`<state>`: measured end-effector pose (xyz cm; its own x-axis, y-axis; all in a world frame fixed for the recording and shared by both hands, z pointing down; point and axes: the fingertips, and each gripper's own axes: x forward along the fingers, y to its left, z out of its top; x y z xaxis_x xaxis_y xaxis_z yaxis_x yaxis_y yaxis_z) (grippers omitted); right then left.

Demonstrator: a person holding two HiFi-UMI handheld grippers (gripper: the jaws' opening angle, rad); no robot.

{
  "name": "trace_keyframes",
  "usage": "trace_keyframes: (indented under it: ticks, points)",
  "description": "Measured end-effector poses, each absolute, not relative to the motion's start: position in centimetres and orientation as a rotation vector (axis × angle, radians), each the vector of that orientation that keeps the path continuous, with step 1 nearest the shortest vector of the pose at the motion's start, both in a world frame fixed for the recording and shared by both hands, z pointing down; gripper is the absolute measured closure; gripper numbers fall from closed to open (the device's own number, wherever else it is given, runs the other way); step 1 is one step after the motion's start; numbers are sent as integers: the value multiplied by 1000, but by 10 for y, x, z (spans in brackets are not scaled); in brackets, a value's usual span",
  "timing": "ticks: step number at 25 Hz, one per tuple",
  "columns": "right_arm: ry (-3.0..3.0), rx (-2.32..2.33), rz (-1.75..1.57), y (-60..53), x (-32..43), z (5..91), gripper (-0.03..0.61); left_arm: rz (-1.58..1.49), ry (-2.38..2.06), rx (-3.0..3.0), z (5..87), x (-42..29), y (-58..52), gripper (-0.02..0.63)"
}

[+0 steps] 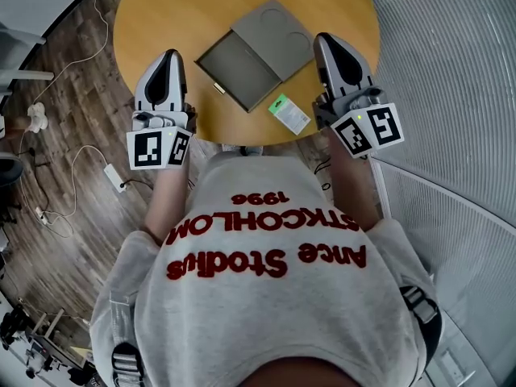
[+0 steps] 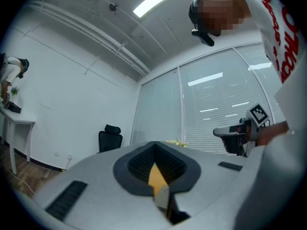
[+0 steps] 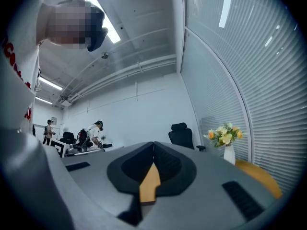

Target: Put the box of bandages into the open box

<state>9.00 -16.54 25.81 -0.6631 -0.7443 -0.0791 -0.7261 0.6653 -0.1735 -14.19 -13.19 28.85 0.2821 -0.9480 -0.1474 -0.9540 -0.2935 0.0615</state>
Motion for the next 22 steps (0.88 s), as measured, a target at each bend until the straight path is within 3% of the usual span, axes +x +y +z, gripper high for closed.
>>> trace_keyframes:
  ticks: [16, 22]
  points:
    - [2767, -1174, -227, -175, 78, 280, 572, 195, 1885, -2497, 312, -145, -135, 614]
    - [2820, -1196, -303, -161, 82, 327, 572, 161, 1863, -2572, 349, -129, -129, 614]
